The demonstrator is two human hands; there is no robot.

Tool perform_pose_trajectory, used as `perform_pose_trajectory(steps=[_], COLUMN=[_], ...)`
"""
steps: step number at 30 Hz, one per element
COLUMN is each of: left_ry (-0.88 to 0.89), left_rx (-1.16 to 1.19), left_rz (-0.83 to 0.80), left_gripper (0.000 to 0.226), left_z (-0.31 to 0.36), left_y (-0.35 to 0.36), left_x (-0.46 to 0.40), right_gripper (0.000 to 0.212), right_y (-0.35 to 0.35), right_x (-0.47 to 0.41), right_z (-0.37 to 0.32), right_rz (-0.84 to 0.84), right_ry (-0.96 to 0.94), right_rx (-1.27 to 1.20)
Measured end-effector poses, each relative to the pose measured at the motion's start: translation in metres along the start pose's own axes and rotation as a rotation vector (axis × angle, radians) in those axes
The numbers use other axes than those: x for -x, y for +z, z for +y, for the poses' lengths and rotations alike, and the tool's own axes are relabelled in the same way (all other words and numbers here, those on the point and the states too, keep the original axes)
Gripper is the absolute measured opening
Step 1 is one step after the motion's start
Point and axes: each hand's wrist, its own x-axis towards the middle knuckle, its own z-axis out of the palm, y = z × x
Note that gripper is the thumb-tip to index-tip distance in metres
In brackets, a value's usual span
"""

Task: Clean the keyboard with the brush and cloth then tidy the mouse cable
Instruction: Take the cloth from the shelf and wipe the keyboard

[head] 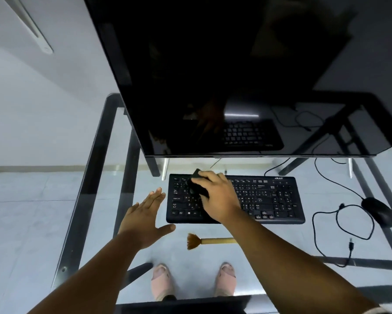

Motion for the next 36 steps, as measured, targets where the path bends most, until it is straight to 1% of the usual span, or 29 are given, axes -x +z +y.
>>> perform_pose_trajectory(steps=[2, 5, 6, 8, 10, 12, 16, 18, 20, 22, 24, 26, 28, 31, 33, 36], left_ry=[-0.049, -0.138, -0.137, -0.067, 0.027, 0.084, 0.119, 0.108, 0.094, 0.079, 0.064, 0.047, 0.032, 0.020, 0.017, 0.014], left_rx=[0.011, 0.084, 0.120, 0.131, 0.087, 0.051, -0.072, -0.132, -0.179, -0.215, -0.233, -0.246, -0.264, -0.278, -0.281, -0.278], left_rz=[0.027, 0.155, 0.192, 0.220, 0.194, 0.145, 0.027, -0.020, -0.049, -0.064, -0.071, -0.069, -0.069, -0.070, -0.067, -0.063], left_gripper=[0.103, 0.113, 0.114, 0.117, 0.121, 0.123, 0.129, 0.134, 0.137, 0.139, 0.142, 0.144, 0.147, 0.148, 0.148, 0.148], left_z=[0.011, 0.030, 0.037, 0.051, 0.070, 0.091, 0.126, 0.137, 0.145, 0.151, 0.156, 0.159, 0.162, 0.164, 0.164, 0.167], left_y=[-0.003, -0.007, -0.008, -0.009, -0.008, -0.008, -0.006, -0.004, -0.004, -0.004, -0.005, -0.007, -0.010, -0.012, -0.013, -0.014], left_x=[-0.001, -0.005, -0.009, -0.017, -0.027, -0.038, -0.054, -0.059, -0.062, -0.063, -0.064, -0.066, -0.067, -0.068, -0.068, -0.068], right_gripper=[0.052, 0.049, 0.048, 0.046, 0.046, 0.048, 0.059, 0.063, 0.066, 0.068, 0.068, 0.065, 0.061, 0.058, 0.058, 0.059], right_y=[-0.012, -0.029, -0.036, -0.048, -0.055, -0.057, -0.063, -0.073, -0.082, -0.088, -0.088, -0.084, -0.080, -0.090, -0.099, -0.106], right_x=[0.020, 0.052, 0.062, 0.073, 0.075, 0.075, 0.092, 0.109, 0.123, 0.130, 0.131, 0.130, 0.133, 0.143, 0.152, 0.161], right_z=[0.031, 0.079, 0.095, 0.117, 0.130, 0.133, 0.138, 0.151, 0.169, 0.183, 0.183, 0.172, 0.165, 0.179, 0.197, 0.212], right_rz=[0.117, 0.314, 0.373, 0.448, 0.460, 0.408, 0.168, 0.091, 0.114, 0.181, 0.216, 0.171, 0.077, -0.009, -0.007, 0.042], right_ry=[0.143, 0.365, 0.421, 0.521, 0.570, 0.501, 0.179, 0.092, 0.115, 0.169, 0.148, 0.054, -0.027, -0.097, -0.085, -0.004], right_rx=[-0.002, 0.031, 0.031, 0.003, -0.029, -0.046, -0.054, -0.047, -0.046, -0.049, -0.047, -0.019, 0.011, 0.054, 0.073, 0.037])
